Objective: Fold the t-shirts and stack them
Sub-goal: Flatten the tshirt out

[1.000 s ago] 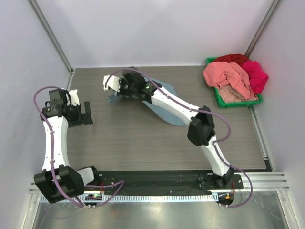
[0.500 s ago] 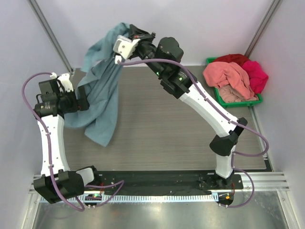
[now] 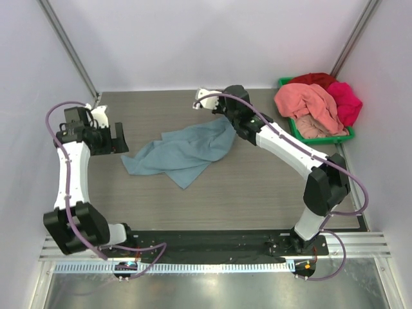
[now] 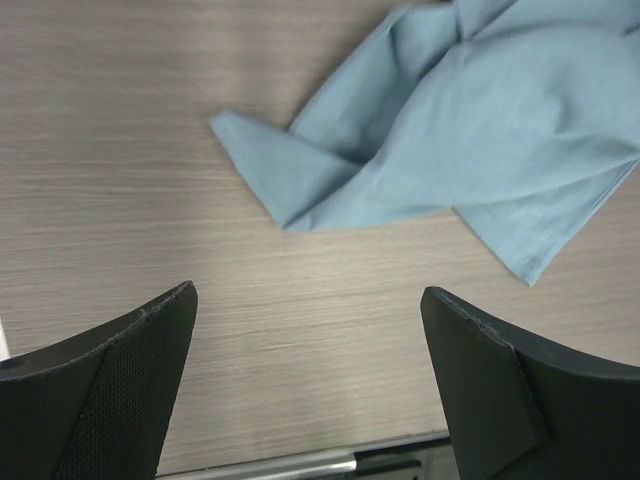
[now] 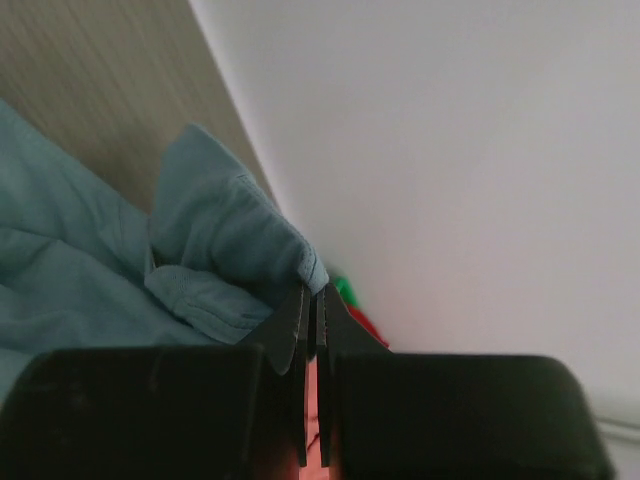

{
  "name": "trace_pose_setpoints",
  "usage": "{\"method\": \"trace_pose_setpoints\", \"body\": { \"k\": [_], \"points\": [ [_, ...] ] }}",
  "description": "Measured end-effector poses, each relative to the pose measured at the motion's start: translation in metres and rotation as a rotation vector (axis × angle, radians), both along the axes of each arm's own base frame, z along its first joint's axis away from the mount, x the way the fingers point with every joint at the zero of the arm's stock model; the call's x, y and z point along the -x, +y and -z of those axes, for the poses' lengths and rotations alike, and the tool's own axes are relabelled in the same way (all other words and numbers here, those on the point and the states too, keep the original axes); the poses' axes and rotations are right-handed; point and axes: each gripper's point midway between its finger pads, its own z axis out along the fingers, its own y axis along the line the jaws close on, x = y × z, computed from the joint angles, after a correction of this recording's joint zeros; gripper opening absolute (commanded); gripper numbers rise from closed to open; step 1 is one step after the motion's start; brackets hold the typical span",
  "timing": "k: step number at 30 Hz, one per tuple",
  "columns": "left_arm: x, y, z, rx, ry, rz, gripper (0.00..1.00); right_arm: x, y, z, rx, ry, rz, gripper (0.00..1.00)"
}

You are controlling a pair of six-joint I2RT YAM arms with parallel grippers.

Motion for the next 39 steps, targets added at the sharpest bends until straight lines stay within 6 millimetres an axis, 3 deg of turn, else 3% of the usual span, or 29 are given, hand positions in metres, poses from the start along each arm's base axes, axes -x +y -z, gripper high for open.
{"method": "trace_pose_setpoints", "body": {
  "k": [2, 5, 8, 12, 18, 24, 33, 39],
  "points": [
    [-0.003, -0.002, 0.018, 0.015, 0.063, 0.023, 0.91, -0.002, -0.016, 0.02, 0.001, 0.049, 0.052, 0.01],
    [-0.006, -0.008, 0.048, 0.042, 0.171, 0.049, 0.87, 0.0, -0.029, 0.03, -0.016, 0.071, 0.094, 0.01],
    [-0.006, -0.016, 0.081, 0.068, 0.288, 0.086, 0.86, 0.008, -0.034, 0.029, -0.042, 0.076, 0.104, 0.01],
    [-0.004, -0.019, 0.11, 0.075, 0.396, 0.102, 0.86, 0.014, -0.037, 0.022, -0.077, 0.069, 0.111, 0.01],
    [-0.016, -0.006, 0.119, 0.024, 0.421, 0.078, 0.8, 0.017, -0.043, 0.03, -0.084, 0.087, 0.123, 0.01],
    [-0.033, 0.008, 0.117, -0.03, 0.412, 0.046, 0.65, 0.017, -0.044, 0.032, -0.087, 0.092, 0.127, 0.01],
    [-0.041, 0.011, 0.154, -0.012, 0.508, 0.034, 0.53, 0.016, -0.046, 0.032, -0.087, 0.092, 0.132, 0.01],
    [-0.053, 0.014, 0.153, -0.019, 0.493, 0.029, 0.45, 0.016, -0.046, 0.032, -0.087, 0.092, 0.133, 0.01]
  ]
}}
